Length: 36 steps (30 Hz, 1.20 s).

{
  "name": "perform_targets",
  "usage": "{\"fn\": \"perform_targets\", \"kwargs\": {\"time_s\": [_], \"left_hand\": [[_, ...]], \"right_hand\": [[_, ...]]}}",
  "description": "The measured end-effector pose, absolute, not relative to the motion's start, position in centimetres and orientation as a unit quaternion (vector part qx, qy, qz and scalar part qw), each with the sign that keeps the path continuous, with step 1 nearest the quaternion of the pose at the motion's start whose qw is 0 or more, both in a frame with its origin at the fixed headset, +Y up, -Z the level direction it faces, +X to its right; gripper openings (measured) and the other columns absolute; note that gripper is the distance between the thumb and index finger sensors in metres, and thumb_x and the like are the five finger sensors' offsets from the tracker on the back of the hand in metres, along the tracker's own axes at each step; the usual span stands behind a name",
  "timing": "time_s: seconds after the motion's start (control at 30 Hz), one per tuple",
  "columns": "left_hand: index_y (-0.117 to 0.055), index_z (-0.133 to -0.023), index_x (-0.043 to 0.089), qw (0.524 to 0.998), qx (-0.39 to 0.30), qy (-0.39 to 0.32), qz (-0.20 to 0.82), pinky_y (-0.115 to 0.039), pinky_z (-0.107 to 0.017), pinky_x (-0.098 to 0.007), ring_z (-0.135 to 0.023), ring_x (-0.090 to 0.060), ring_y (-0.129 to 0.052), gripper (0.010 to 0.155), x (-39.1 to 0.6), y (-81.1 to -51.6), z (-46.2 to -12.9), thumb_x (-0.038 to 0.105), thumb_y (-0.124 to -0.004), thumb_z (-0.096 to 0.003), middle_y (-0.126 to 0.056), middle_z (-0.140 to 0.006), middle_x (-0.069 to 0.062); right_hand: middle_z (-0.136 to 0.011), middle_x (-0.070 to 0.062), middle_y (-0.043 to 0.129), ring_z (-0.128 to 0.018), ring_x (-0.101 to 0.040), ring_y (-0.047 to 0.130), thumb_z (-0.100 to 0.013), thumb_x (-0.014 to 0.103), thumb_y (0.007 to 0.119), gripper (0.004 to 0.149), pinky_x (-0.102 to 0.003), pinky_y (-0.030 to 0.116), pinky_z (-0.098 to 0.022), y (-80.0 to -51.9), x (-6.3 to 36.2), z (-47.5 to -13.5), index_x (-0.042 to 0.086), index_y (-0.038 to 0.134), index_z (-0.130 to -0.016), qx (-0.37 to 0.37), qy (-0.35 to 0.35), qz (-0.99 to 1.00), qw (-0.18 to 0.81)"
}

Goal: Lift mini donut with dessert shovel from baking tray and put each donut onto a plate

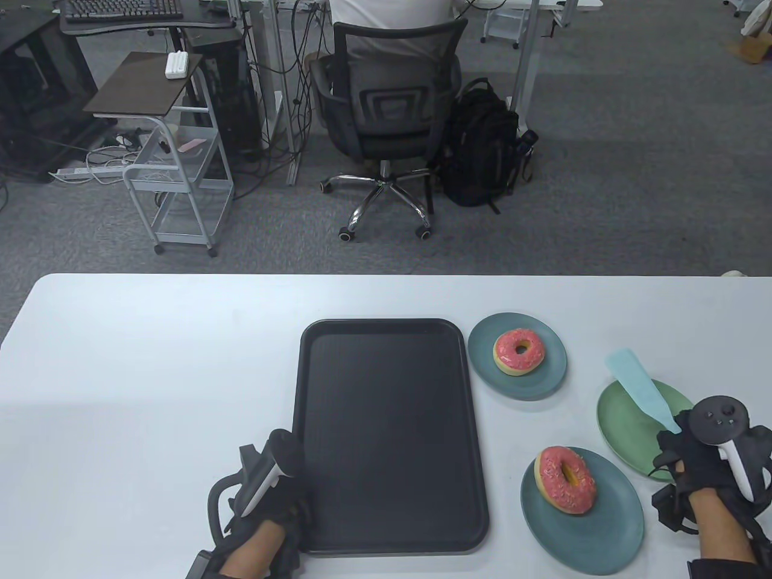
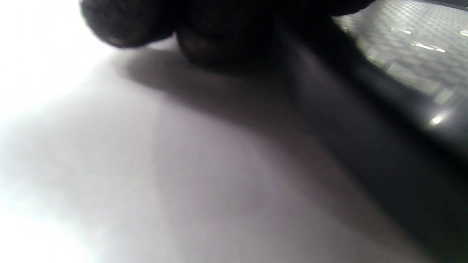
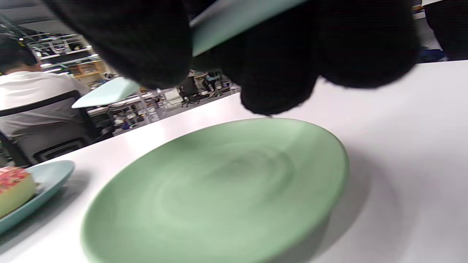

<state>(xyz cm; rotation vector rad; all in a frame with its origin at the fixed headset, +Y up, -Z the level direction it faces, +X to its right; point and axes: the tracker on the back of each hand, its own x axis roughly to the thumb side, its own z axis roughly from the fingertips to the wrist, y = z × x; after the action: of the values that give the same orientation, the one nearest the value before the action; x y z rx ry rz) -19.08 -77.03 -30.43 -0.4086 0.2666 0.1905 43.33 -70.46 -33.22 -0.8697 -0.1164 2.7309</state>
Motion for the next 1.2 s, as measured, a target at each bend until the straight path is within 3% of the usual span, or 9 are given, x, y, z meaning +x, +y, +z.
{"fn": "perform_targets", "kwargs": {"time_s": [0.27,0.5,0.83,1.2], "left_hand": [[-0.059,-0.098,0.016,0.966,-0.203,0.132,0.096,-0.091,-0.031,-0.033,-0.037,-0.012,-0.101,0.058,-19.1,-77.0,-30.4,0.05,-0.068,-0.0523,-0.082,-0.07,0.0],[-0.059,-0.098,0.016,0.965,-0.203,0.131,0.097,-0.091,-0.031,-0.033,-0.037,-0.011,-0.101,0.058,-19.1,-77.0,-30.5,0.051,-0.068,-0.0523,-0.082,-0.07,0.0],[-0.059,-0.098,0.016,0.965,-0.205,0.132,0.099,-0.091,-0.031,-0.033,-0.037,-0.011,-0.101,0.058,-19.2,-77.0,-30.5,0.051,-0.068,-0.0523,-0.082,-0.07,0.0],[-0.059,-0.098,0.016,0.965,-0.205,0.132,0.099,-0.091,-0.031,-0.033,-0.038,-0.011,-0.101,0.058,-19.2,-77.0,-30.5,0.051,-0.068,-0.0523,-0.082,-0.07,0.001]], "right_hand": [[-0.079,-0.019,0.086,-0.051,-0.033,0.098,-0.041,0.037,0.09,0.058,-0.047,0.091,-0.037,-72.5,43.5,-34.8,0.007,0.076,-0.089,-0.342,-0.04,0.929,0.134],[-0.079,-0.017,0.088,-0.059,-0.037,0.089,-0.042,0.039,0.09,0.057,-0.055,0.075,-0.051,-73.9,43.1,-35.7,0.008,0.079,-0.087,-0.357,-0.031,0.931,0.074],[-0.086,-0.019,0.08,-0.068,-0.041,0.078,-0.042,0.041,0.088,0.058,-0.058,0.062,-0.056,-75.2,42.6,-36.1,0.007,0.081,-0.088,-0.351,0.003,0.936,0.041],[-0.087,-0.019,0.078,-0.068,-0.041,0.077,-0.041,0.041,0.088,0.058,-0.057,0.062,-0.056,-75.2,42.5,-36.1,0.008,0.081,-0.088,-0.353,0.031,0.935,0.021]]}}
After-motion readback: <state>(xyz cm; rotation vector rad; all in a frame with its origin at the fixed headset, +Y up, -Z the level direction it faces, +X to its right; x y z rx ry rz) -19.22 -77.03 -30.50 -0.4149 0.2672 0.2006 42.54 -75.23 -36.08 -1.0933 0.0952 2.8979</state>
